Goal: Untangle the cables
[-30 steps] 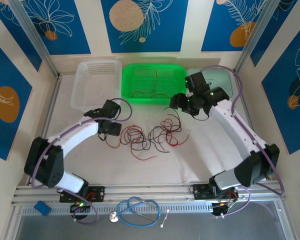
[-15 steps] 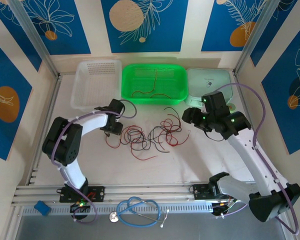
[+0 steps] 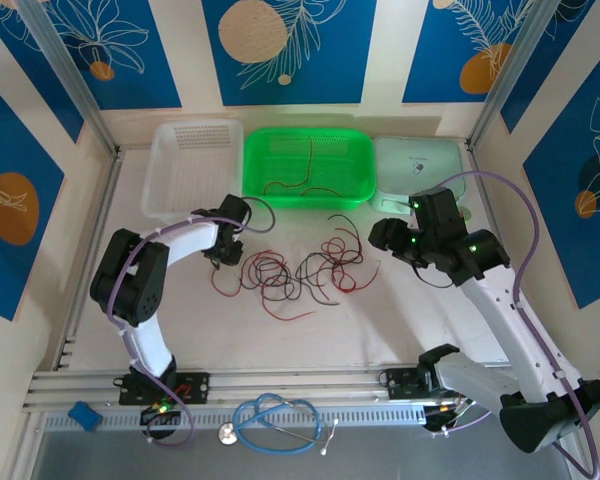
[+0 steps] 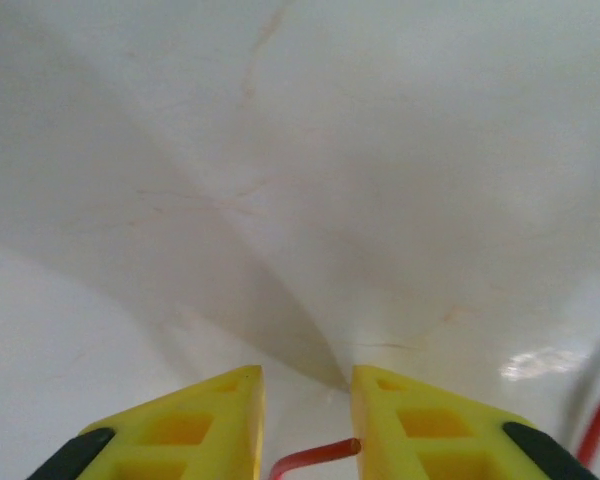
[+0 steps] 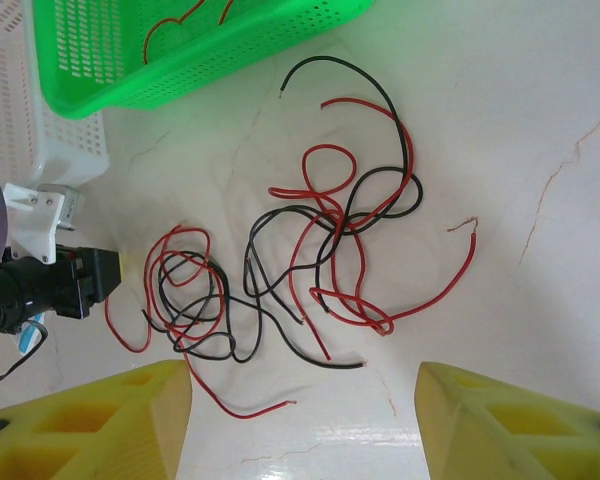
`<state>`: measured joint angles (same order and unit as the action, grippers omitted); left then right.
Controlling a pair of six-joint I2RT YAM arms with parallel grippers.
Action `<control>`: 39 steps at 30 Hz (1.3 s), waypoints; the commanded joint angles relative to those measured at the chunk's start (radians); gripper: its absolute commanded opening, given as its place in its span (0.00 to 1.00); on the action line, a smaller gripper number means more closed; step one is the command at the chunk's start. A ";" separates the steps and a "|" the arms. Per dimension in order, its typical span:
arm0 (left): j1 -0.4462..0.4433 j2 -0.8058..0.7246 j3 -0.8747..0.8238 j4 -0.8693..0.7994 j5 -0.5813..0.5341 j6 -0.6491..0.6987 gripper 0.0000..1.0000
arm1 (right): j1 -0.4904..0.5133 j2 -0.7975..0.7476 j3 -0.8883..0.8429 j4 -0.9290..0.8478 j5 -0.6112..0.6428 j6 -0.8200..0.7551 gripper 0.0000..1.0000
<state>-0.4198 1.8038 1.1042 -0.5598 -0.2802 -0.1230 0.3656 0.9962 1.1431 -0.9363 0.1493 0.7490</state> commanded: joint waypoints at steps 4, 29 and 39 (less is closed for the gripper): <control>0.009 0.025 0.005 -0.004 -0.103 0.016 0.16 | -0.008 -0.031 -0.002 -0.031 0.002 0.005 0.60; -0.393 -0.406 0.564 -0.456 -0.291 -0.021 0.00 | 0.207 0.036 -0.232 0.388 -0.279 0.223 0.59; -0.453 -0.430 0.690 -0.443 -0.271 0.031 0.00 | 0.323 0.284 -0.344 0.917 -0.327 0.603 0.61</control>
<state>-0.8589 1.3762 1.7626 -0.9817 -0.5442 -0.1204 0.6727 1.2453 0.8124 -0.2363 -0.1371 1.1927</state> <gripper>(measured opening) 0.047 0.600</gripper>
